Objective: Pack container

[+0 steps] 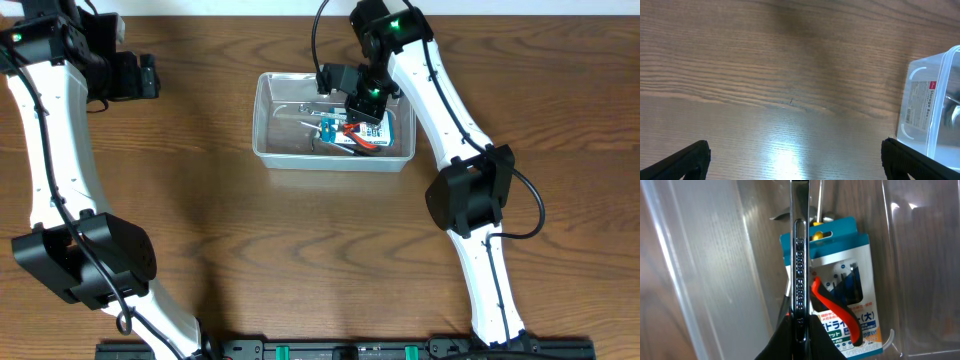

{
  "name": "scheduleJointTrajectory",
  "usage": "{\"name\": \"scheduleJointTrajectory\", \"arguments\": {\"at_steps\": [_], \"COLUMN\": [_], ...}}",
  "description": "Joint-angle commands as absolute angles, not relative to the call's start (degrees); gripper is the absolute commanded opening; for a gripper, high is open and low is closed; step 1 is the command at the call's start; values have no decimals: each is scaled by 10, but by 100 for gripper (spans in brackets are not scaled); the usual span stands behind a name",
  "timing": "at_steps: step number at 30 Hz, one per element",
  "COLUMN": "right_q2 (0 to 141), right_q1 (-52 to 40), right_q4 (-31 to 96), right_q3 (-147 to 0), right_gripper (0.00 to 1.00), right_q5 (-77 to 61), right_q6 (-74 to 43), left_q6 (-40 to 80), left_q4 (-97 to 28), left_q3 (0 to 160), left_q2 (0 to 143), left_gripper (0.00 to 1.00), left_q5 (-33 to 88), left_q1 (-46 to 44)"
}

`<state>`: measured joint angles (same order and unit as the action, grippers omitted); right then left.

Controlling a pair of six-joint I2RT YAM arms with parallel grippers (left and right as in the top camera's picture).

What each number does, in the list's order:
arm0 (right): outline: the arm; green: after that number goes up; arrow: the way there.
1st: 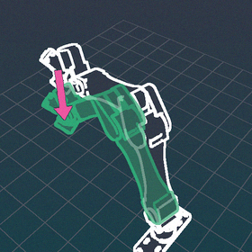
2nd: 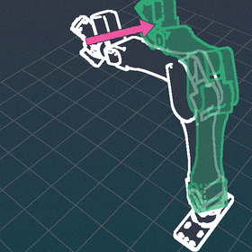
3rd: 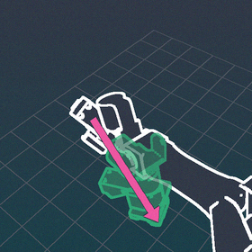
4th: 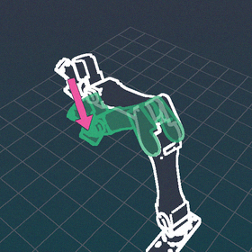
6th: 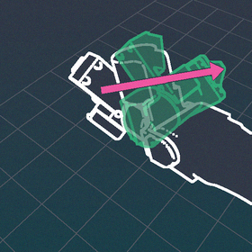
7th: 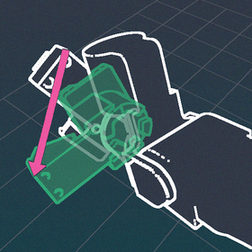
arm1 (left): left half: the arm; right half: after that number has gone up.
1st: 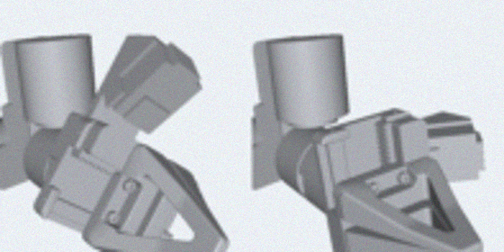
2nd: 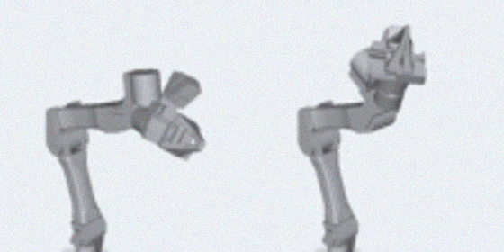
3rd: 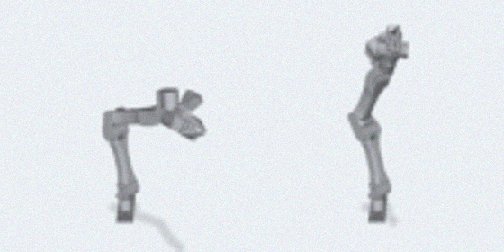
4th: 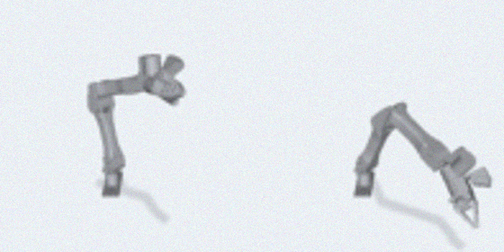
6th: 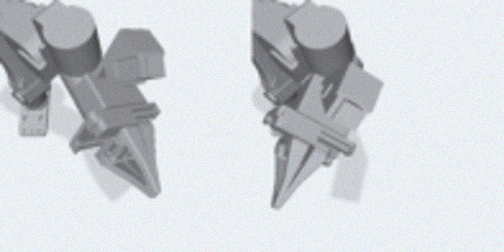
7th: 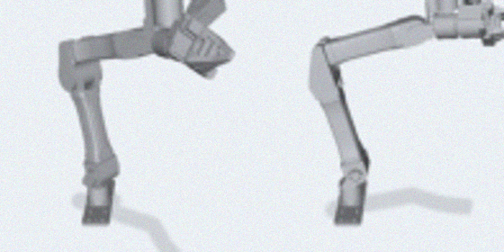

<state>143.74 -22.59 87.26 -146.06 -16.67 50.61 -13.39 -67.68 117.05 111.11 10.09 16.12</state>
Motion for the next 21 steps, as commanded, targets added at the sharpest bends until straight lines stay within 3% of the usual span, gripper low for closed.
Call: {"name": "scheduleJointTrajectory", "arguments": {"at_steps": [1, 6, 15, 18, 20, 21], "right_q2": [1435, 1435, 1435, 1435, 1434, 1433], "right_q1": [-219, -215, -206, -206, -206, -206], "right_q4": [868, 861, 861, 856, 848, 845], "right_q3": [-1456, -1455, -1455, -1455, -1455, -1456], "right_gripper": [4, 15, 17, 33, 58, 63], "right_q5": [-173, -173, -174, -174, -174, -174], "right_q6": [515, 514, 512, 498, 479, 471], "left_q6": [-137, -137, -137, -137, -137, -137], "left_q4": [-679, -679, -679, -679, -679, -679], "left_q3": [1171, 1171, 1171, 1171, 1171, 1171], "left_q2": [1110, 1110, 1110, 1110, 1110, 1110], "left_gripper": [98, 98, 98, 98, 98, 98], "left_q5": [96, 96, 96, 96, 96, 96], "left_q1": [163, 163, 163, 163, 163, 163]}}
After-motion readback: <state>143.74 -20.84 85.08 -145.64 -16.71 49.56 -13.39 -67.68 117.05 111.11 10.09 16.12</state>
